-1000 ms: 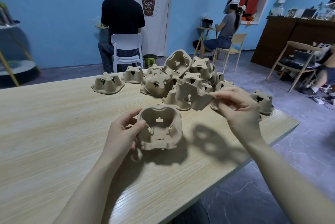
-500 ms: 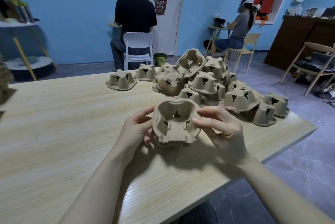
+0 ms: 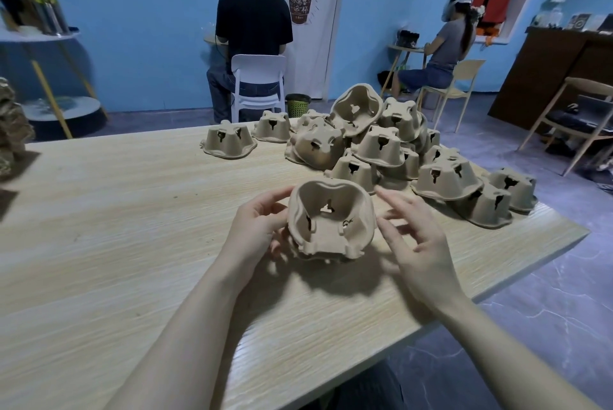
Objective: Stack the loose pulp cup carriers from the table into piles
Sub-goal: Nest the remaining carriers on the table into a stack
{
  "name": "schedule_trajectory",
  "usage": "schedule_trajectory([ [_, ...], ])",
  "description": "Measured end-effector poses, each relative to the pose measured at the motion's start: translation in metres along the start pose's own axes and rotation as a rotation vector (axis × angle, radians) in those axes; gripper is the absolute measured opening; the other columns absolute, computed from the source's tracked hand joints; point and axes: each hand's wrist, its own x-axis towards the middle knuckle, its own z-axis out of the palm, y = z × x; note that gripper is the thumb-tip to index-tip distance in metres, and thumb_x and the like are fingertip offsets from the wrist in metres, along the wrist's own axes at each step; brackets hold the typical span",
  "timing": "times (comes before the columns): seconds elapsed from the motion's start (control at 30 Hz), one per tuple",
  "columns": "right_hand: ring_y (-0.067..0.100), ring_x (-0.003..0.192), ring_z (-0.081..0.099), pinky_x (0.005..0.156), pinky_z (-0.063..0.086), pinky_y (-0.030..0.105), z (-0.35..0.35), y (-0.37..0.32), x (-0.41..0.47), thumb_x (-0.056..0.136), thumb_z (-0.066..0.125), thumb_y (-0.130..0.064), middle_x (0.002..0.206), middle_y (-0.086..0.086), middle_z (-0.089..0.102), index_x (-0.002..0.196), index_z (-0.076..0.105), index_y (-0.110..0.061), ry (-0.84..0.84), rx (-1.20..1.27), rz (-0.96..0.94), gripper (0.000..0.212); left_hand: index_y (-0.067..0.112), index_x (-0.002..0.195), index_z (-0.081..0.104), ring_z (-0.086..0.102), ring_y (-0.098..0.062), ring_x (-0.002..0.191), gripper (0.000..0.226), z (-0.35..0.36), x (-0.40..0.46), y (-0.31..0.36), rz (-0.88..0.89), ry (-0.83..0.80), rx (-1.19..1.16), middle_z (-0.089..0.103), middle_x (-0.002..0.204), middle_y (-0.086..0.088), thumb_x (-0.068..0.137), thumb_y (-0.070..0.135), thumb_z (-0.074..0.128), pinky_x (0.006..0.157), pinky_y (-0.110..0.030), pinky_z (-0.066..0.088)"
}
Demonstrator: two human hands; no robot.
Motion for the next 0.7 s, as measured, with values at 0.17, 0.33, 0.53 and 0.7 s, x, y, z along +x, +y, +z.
schedule_trajectory([
  [0.17,0.01,0.058,0.058,0.048,0.045,0.022,0.006,-0.007,0.002,0.096,0.055,-0.023,0.077,-0.001,0.069,0.128,0.059,-0.02,-0.146,0.455,0.597,0.033,0.023,0.11,0.069,0.049,-0.004,0.04,0.032,0.002,-0.002,0.002,0.02,0.003,-0.005,0.062,0.062,0.006,0.09,-0.001,0.062,0.038,-0.015,0.036],
  [0.33,0.009,0.056,0.058,0.047,0.046,0.02,0.014,-0.01,0.0,0.092,0.06,-0.015,0.073,-0.001,0.067,0.118,0.063,-0.017,-0.136,0.485,0.596,0.026,0.022,0.114,0.071,0.049,-0.01,0.041,0.025,0.004,0.0,0.0,0.018,0.063,0.039,0.064,0.065,0.002,0.1,0.01,0.053,0.035,-0.02,0.033],
  [0.53,0.018,0.068,0.057,0.059,0.049,0.03,0.02,-0.006,0.015,0.094,0.058,-0.014,0.093,0.016,0.068,0.119,0.065,-0.015,-0.114,0.482,0.58,0.026,0.018,0.103,0.073,0.044,-0.008,0.041,0.019,0.006,-0.001,-0.002,0.081,0.078,0.086,0.058,0.059,0.006,0.1,0.026,0.056,0.036,-0.017,0.035],
  [0.7,0.019,0.074,0.062,0.064,0.05,0.031,0.026,0.0,0.027,0.097,0.054,-0.019,0.092,0.016,0.074,0.098,0.076,-0.019,-0.124,0.429,0.562,0.022,0.031,0.105,0.072,0.051,0.0,0.043,0.022,0.004,0.001,-0.01,0.139,0.128,0.139,0.071,0.076,0.01,0.095,0.015,0.064,0.044,-0.009,0.037],
])
